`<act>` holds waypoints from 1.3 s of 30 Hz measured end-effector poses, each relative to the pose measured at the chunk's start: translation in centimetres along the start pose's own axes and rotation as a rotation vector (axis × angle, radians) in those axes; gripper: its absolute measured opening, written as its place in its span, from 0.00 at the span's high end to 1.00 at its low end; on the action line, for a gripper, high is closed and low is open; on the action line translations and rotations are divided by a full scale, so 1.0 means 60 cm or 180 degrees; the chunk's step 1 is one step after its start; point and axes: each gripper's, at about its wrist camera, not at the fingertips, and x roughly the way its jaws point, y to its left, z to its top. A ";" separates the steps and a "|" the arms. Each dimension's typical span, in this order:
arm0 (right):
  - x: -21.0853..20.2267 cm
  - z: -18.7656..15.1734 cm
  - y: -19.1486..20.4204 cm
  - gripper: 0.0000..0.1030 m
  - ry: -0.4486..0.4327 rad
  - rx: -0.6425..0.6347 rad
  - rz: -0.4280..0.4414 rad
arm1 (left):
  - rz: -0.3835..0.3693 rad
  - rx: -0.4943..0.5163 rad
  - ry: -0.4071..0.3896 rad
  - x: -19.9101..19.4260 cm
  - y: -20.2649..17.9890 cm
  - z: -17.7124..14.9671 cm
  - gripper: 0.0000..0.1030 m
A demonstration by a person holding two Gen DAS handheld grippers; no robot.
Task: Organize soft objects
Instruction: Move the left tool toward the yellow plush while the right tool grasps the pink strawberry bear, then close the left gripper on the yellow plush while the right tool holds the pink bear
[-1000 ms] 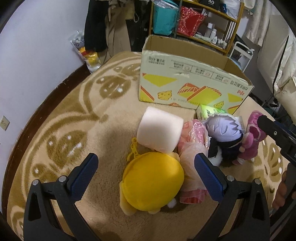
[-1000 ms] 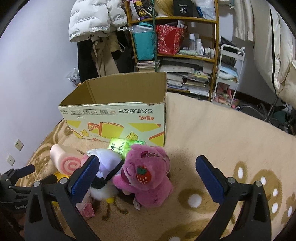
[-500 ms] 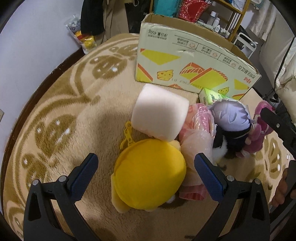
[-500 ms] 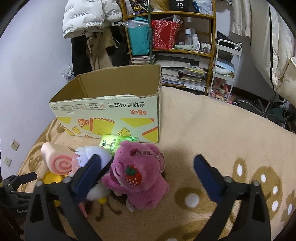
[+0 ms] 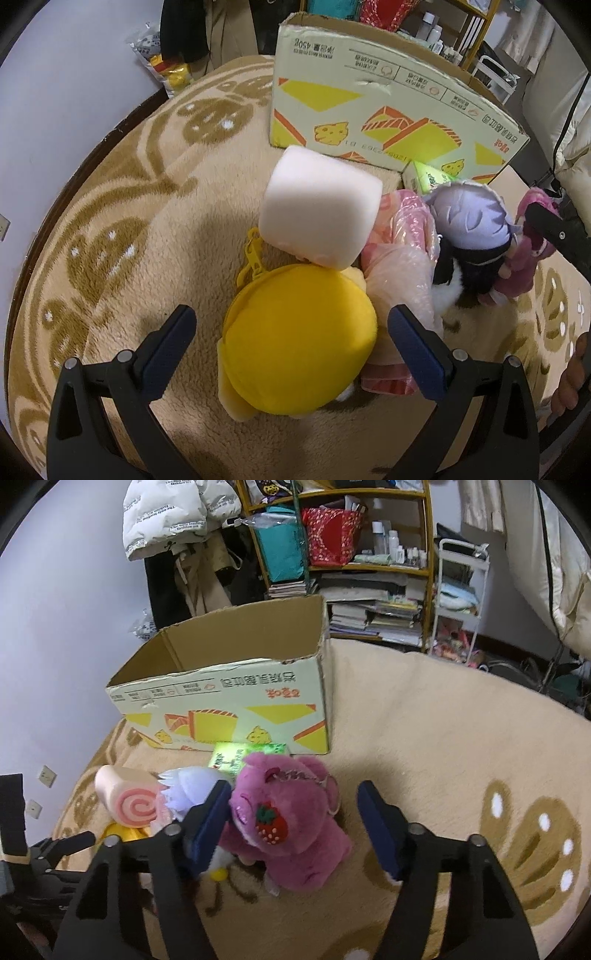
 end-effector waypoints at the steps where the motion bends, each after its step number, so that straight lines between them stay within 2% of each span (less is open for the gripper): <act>1: -0.001 0.000 0.000 0.37 -0.0005 0.0008 0.0013 | 0.0016 0.0014 -0.0002 0.000 -0.001 0.000 0.01; 4: -0.002 -0.001 0.006 0.48 -0.0010 -0.0034 0.0047 | 0.0015 0.0026 0.0026 0.001 -0.003 -0.004 0.01; 5: -0.003 -0.001 0.009 0.49 -0.0013 -0.0059 0.0062 | 0.0002 0.0026 0.0040 0.002 -0.004 -0.005 0.01; 10: -0.004 -0.004 0.018 0.51 -0.0005 -0.0148 0.0071 | -0.0171 -0.0030 0.0138 0.011 -0.003 -0.007 0.03; 11: -0.004 -0.004 0.018 0.51 -0.0004 -0.0139 0.0072 | -0.0159 -0.0041 0.0159 0.013 -0.002 -0.007 0.03; 15: -0.007 -0.005 0.017 0.51 0.0000 -0.0103 0.0083 | -0.0084 -0.0080 0.0227 0.022 0.001 -0.009 0.17; 26: -0.013 -0.007 0.022 0.51 -0.0014 -0.0204 0.0050 | -0.0027 -0.0002 0.0127 0.006 -0.007 -0.017 0.22; 35: -0.040 -0.004 0.023 0.51 -0.0155 -0.0228 0.0053 | 0.0041 0.0164 -0.0199 -0.055 -0.031 -0.035 0.22; 39: -0.058 0.001 0.025 0.51 -0.0238 -0.0248 0.0043 | 0.0080 0.0287 -0.0548 -0.108 -0.043 -0.050 0.22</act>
